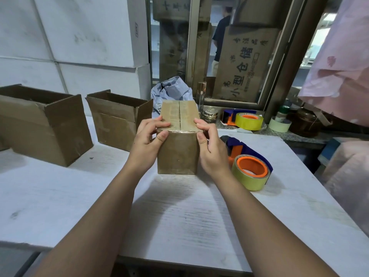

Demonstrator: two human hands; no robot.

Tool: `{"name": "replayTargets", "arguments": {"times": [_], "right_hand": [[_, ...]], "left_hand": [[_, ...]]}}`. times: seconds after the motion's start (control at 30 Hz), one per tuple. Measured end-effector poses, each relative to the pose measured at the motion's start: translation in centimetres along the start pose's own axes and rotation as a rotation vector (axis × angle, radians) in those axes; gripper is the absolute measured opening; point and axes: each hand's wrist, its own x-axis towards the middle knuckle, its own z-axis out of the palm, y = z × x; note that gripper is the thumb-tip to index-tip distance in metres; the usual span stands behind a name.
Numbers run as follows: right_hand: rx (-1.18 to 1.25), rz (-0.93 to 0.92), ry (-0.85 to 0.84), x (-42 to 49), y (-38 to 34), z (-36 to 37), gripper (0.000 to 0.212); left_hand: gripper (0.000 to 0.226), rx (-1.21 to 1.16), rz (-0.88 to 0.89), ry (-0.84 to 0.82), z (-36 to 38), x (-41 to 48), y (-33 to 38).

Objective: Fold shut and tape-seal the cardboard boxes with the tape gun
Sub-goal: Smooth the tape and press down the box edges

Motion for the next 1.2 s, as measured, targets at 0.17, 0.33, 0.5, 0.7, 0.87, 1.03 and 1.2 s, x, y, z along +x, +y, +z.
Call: {"name": "replayTargets", "arguments": {"times": [0.17,0.33,0.5,0.7,0.87,1.03,1.2], "right_hand": [[-0.028,-0.020,-0.054,0.1,0.0,-0.5,0.023],[0.025,0.122,-0.058,0.0,-1.5,-0.6,0.022],[0.068,0.298,0.009,0.9,-3.1,-1.0,0.029],[-0.111,0.272,0.101,1.4,-4.4,-2.1,0.014],[0.034,0.464,0.126,1.4,-3.5,-3.5,0.008],[0.198,0.524,0.001,1.0,-2.9,-5.4,0.008],[0.339,0.540,-0.176,1.4,-3.3,-6.5,0.014]], "left_hand": [[0.024,0.044,-0.021,-0.126,-1.4,0.6,0.0],[0.031,0.004,-0.142,-0.202,-2.3,1.0,0.8],[0.026,0.101,-0.109,-0.155,-1.9,0.2,2.0],[0.033,0.364,0.221,-0.156,-0.6,-2.6,4.1],[0.033,0.404,0.334,-0.189,0.5,-2.3,5.0],[0.059,0.638,0.077,0.086,-0.8,-1.5,4.0],[0.058,0.511,0.000,0.117,-3.2,-1.7,4.2]]}}
